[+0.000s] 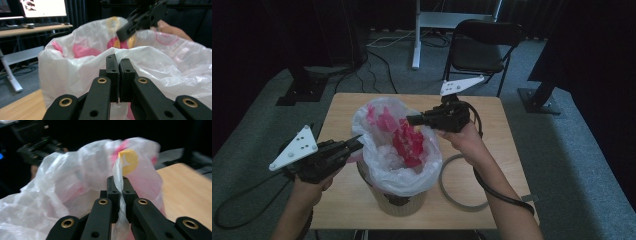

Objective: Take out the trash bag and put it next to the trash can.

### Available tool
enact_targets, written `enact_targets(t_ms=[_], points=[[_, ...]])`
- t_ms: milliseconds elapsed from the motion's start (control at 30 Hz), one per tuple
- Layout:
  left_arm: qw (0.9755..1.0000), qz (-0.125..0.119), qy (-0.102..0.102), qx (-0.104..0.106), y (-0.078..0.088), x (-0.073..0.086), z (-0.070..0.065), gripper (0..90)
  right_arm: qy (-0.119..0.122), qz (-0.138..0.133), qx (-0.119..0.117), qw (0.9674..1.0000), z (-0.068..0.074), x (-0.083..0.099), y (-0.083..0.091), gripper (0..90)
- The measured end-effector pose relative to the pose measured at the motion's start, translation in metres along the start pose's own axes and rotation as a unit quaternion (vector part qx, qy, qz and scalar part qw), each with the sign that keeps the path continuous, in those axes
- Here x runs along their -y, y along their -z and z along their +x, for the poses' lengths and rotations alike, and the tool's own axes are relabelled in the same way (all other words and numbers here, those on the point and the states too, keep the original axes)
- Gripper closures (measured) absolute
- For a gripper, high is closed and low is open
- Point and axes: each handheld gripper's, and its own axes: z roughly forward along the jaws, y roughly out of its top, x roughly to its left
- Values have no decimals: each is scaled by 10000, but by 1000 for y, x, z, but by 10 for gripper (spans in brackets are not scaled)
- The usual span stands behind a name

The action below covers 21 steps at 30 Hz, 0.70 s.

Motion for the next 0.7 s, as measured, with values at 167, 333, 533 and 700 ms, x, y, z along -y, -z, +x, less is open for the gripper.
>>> enact_targets(t_ms=[167, 333, 533, 700], points=[[9999, 111, 92, 41, -13, 1, -2, 881, -132, 113, -595, 9981, 0, 14, -18, 885], [9996, 244, 76, 154, -27, 1, -6, 881, -193, 180, -1014, 9945, 1, 20, -31, 551], [9994, 233, -6, 271, -39, -5, -14, 881, -113, 483, -1259, 9908, 9, 18, -46, 312], [9989, 225, -56, 405, -46, -11, -20, 880, 48, 648, -1271, 9898, 15, 15, -53, 393]])
